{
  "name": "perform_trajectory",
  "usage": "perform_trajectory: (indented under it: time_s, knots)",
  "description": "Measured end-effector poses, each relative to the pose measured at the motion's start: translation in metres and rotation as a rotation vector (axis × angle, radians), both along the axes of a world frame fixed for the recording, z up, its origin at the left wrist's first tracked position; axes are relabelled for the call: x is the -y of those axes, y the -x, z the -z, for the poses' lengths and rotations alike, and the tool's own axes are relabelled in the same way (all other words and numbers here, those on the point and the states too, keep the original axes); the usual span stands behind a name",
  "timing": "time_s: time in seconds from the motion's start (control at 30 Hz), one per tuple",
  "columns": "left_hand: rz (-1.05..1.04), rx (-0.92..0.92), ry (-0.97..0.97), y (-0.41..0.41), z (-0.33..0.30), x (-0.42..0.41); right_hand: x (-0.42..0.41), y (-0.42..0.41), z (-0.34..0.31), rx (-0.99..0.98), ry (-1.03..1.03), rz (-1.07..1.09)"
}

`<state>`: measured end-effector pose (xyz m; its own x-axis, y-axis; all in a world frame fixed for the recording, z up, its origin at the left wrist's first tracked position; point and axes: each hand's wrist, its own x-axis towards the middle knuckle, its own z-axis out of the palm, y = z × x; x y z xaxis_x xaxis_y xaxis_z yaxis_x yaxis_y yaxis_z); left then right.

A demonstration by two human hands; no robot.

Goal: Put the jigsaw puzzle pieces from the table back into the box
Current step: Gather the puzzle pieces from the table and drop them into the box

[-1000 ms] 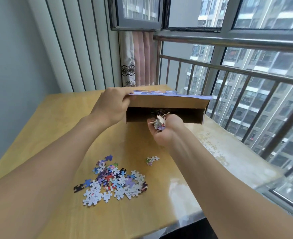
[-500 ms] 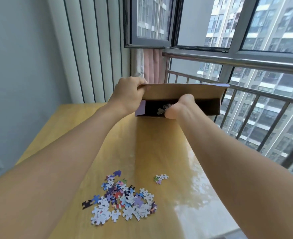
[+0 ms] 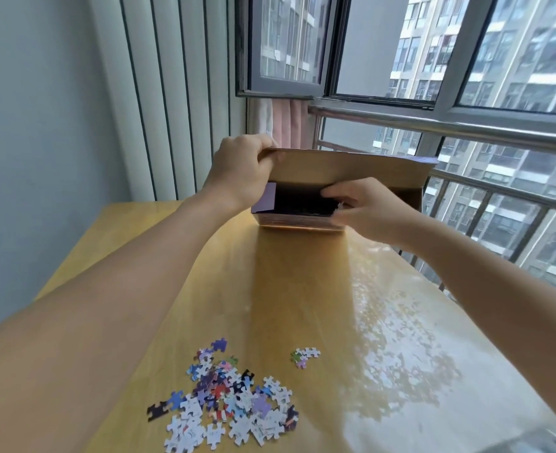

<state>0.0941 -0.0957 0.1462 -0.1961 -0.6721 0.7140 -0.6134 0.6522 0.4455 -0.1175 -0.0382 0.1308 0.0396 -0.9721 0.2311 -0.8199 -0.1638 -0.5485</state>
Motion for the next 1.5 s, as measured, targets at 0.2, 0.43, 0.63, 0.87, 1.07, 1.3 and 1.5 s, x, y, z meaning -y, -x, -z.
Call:
perform_trajectory:
  time_s: [0.2,0.43,0.63,0.87,1.07,1.3,1.5]
  knots:
    - [0.017,-0.019,-0.010,0.002,-0.006,0.003,0.010,0.024,-0.003,-0.613,0.162,-0.037]
    - [-0.041,-0.132,0.033,-0.001,-0.012,0.006,0.021,0.028,-0.024,-0.587,0.558,0.054]
    - [-0.079,-0.073,0.134,-0.006,-0.014,0.008,0.025,0.028,-0.041,-0.476,0.709,-0.066]
    - [-0.116,-0.065,0.122,-0.010,-0.007,0.000,0.017,0.029,-0.036,-0.433,0.656,-0.178]
    - [-0.226,0.013,0.044,-0.023,0.042,-0.017,-0.025,0.001,0.040,-0.517,0.604,-0.340]
    - [-0.191,0.121,-0.062,-0.028,0.118,-0.048,-0.057,-0.012,0.118,-0.513,-0.219,-0.380]
    - [-0.107,0.222,-0.172,-0.019,0.165,-0.061,-0.060,-0.025,0.145,-0.390,-0.149,-0.405]
